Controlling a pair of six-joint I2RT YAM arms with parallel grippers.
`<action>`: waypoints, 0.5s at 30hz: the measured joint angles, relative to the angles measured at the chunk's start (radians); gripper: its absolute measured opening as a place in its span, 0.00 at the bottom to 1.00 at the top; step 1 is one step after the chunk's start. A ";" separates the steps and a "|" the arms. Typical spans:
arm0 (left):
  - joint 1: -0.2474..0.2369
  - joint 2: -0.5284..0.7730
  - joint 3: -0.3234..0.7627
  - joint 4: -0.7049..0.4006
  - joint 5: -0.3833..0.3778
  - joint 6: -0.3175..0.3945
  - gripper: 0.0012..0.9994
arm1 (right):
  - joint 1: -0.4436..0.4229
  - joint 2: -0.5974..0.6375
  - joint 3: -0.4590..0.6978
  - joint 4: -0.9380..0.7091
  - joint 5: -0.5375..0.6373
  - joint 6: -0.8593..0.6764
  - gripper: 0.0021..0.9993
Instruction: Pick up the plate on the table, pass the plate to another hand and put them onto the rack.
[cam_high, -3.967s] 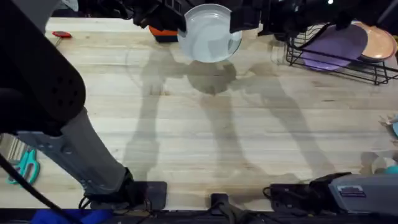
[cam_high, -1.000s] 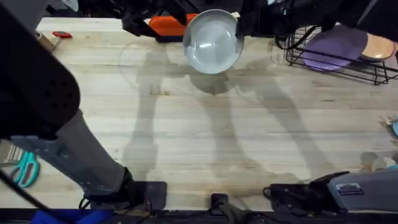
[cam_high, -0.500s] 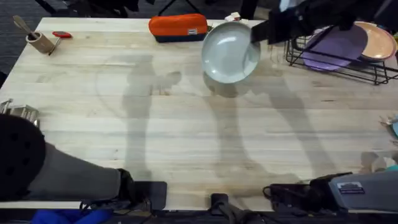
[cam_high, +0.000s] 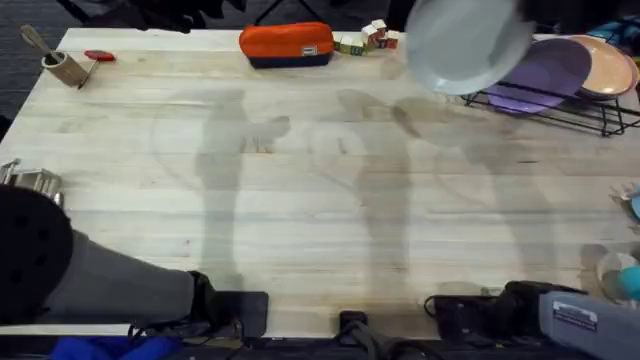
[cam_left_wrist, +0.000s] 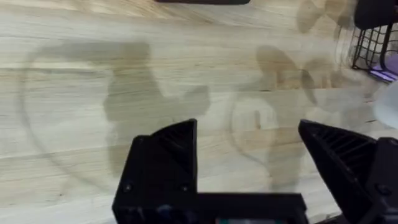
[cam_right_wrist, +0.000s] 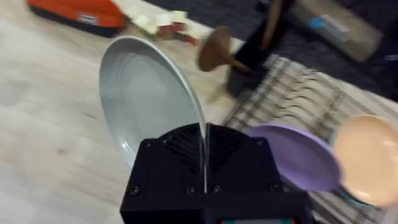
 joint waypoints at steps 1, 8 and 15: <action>0.000 0.000 0.000 0.002 0.000 0.000 1.00 | -0.025 -0.011 0.000 0.000 0.000 -0.024 0.03; 0.000 0.000 0.000 0.007 0.000 0.000 1.00 | -0.163 -0.045 0.000 0.052 0.000 -0.184 0.02; 0.000 0.000 0.000 0.014 0.000 -0.007 0.99 | -0.267 -0.046 0.000 0.147 0.000 -0.246 0.02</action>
